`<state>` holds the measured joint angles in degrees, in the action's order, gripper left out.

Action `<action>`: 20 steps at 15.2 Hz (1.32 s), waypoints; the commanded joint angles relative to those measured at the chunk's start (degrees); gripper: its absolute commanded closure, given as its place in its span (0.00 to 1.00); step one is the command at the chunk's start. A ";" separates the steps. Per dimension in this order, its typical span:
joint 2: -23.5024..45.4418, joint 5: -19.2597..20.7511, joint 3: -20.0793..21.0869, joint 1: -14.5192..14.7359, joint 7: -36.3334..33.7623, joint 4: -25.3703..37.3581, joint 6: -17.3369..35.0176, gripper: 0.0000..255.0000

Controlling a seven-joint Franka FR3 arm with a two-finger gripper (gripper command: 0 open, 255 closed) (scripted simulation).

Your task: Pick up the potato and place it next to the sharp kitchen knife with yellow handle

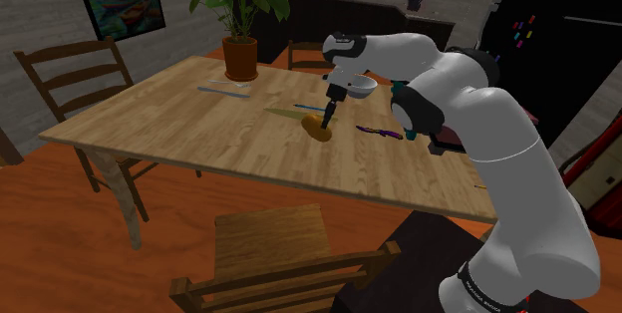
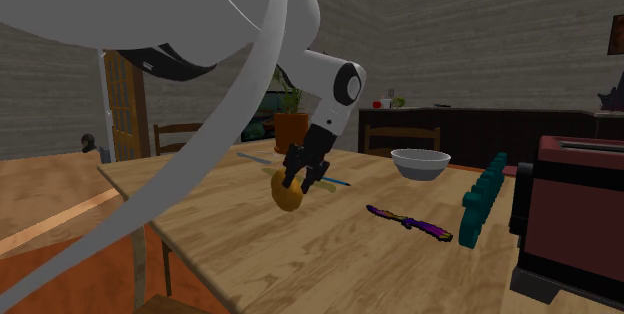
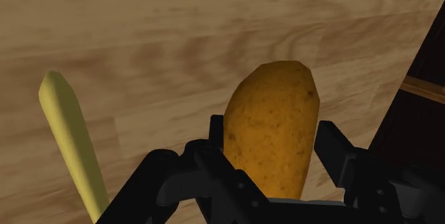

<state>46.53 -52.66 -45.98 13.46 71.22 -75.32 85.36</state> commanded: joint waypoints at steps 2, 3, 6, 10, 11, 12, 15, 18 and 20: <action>0.62 0.21 0.09 0.04 0.07 -0.45 -0.08 1.00; 0.57 0.22 0.07 0.13 0.05 -0.54 -0.04 0.00; 0.68 0.14 0.14 0.15 0.09 -0.59 0.11 0.00; 0.88 0.59 -0.02 -2.33 -0.99 3.80 -3.34 0.00; 1.14 0.68 0.02 -3.67 -1.59 6.22 -5.05 0.00; 1.42 0.69 0.11 -4.82 -2.10 8.27 -6.44 0.00; 1.42 0.70 0.10 -4.82 -2.10 8.27 -6.44 0.00; 1.42 0.69 0.11 -4.82 -2.10 8.27 -6.44 0.00; 1.42 0.69 0.11 -4.82 -2.10 8.27 -6.44 0.00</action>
